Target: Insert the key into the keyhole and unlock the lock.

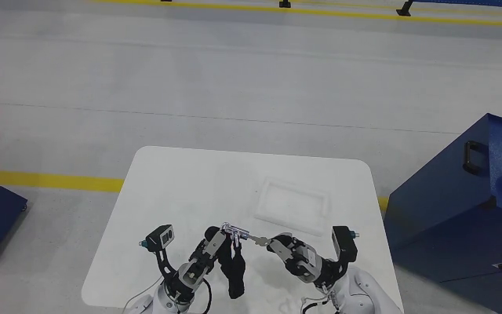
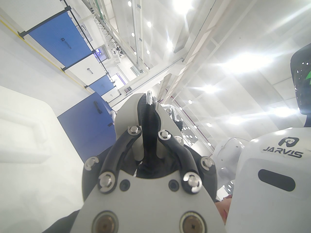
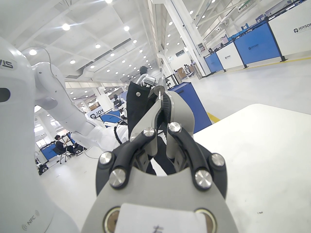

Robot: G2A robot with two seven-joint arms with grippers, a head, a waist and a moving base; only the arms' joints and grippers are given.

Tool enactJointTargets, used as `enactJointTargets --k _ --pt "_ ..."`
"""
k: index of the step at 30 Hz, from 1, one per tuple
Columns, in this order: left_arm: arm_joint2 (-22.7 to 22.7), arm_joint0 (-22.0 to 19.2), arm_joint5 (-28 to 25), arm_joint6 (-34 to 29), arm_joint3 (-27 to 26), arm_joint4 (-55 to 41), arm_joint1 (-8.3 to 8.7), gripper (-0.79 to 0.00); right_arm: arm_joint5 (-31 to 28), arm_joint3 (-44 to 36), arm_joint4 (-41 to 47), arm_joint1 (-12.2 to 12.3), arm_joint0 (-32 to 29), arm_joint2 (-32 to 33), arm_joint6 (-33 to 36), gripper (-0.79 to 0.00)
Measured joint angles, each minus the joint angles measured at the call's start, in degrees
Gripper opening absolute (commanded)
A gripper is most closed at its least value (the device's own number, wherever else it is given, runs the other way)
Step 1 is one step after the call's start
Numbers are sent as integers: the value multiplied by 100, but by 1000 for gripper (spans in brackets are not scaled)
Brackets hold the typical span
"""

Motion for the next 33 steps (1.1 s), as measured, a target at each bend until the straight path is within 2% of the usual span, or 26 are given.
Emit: enactJointTargets --k 33 --pt "0 0 0 0 0 0 0 -785 0 -19 -48 -1 -34 4 -62 -785"
